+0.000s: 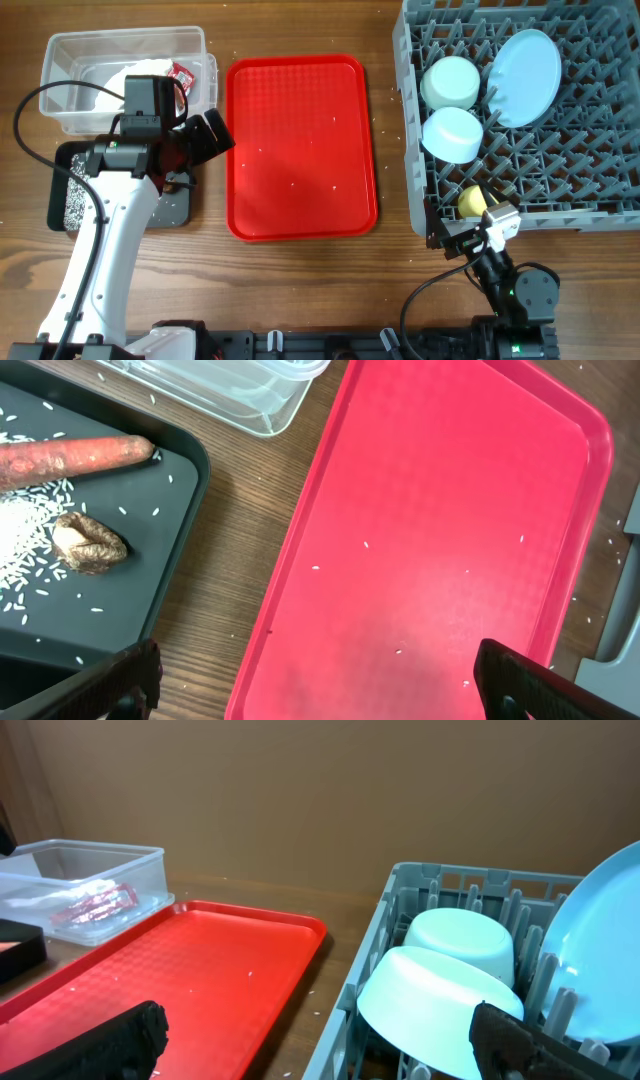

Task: Sort waste into correct bins and load items into the dishwasher rack

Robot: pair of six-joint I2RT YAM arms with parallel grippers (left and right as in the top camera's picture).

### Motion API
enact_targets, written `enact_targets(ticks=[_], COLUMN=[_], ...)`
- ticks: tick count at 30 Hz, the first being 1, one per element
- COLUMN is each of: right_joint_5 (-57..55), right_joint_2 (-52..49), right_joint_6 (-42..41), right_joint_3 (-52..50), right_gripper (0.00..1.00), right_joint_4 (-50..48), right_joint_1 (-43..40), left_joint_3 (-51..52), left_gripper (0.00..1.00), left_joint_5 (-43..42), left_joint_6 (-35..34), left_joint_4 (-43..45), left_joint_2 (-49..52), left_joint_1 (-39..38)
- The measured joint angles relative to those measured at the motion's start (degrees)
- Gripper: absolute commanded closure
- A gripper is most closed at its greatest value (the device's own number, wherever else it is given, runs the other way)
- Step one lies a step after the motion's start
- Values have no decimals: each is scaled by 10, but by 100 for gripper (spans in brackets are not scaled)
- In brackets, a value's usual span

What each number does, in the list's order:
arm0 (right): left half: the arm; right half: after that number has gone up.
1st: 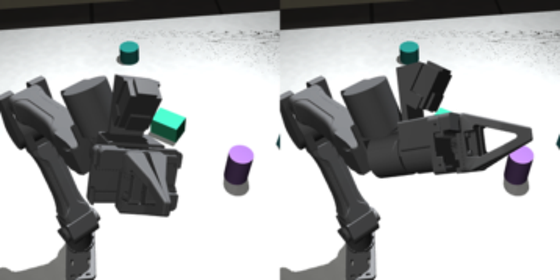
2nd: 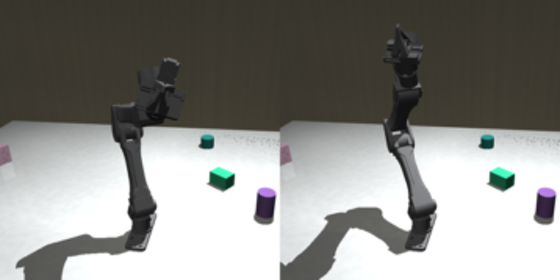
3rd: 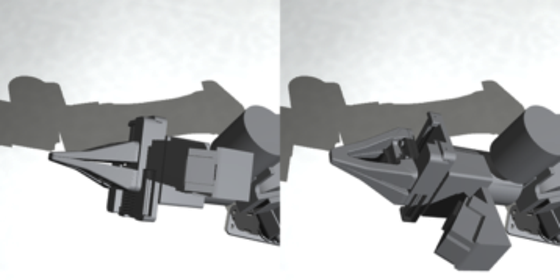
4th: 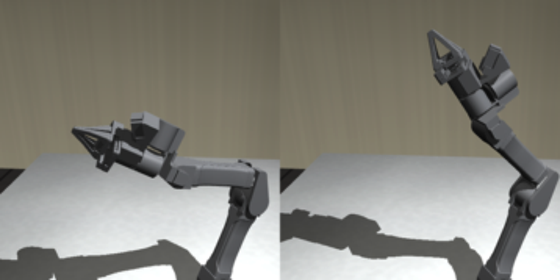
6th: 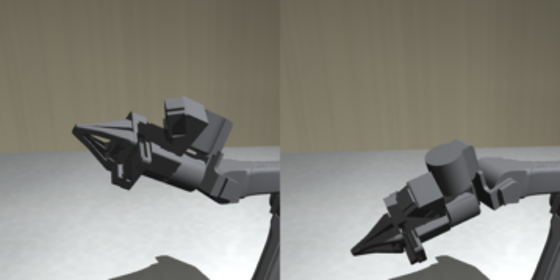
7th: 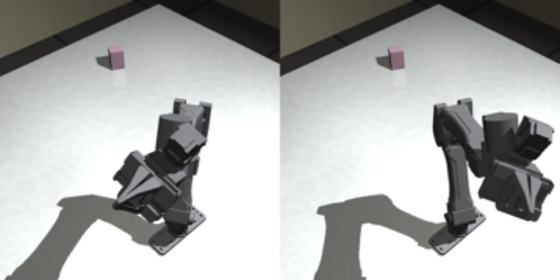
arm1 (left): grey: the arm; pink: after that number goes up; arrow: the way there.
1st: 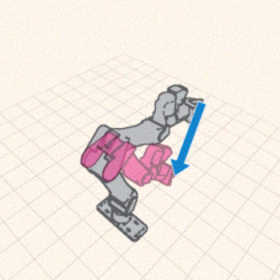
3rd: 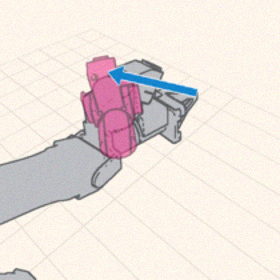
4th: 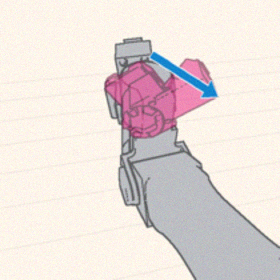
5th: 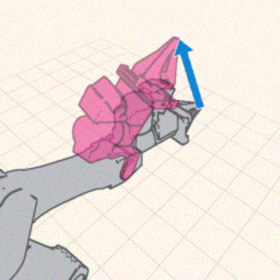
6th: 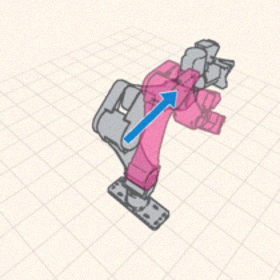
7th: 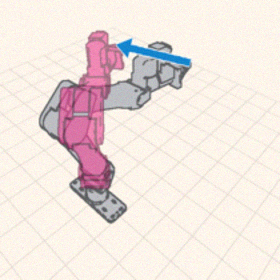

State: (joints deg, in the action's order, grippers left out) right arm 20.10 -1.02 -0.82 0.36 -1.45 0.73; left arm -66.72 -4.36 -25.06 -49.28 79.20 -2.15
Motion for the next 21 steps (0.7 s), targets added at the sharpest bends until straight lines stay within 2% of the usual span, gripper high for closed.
enact_targets(ticks=[16, 19, 21], right_joint_5=[-3, -3, -5], right_joint_2=[-1, -2, -3], right_joint_6=[0, 0, 0], right_joint_3=[0, 0, 0], right_gripper=[0, 0, 0], right_joint_4=[0, 0, 0], right_joint_1=[0, 0, 0], left_joint_3=[0, 30, 113], left_gripper=[0, 0, 0], left_joint_5=[13, 14, 10], left_joint_6=[15, 21, 23], left_joint_4=[6, 74, 167], left_joint_2=[0, -23, -99], left_joint_1=[0, 0, 0])
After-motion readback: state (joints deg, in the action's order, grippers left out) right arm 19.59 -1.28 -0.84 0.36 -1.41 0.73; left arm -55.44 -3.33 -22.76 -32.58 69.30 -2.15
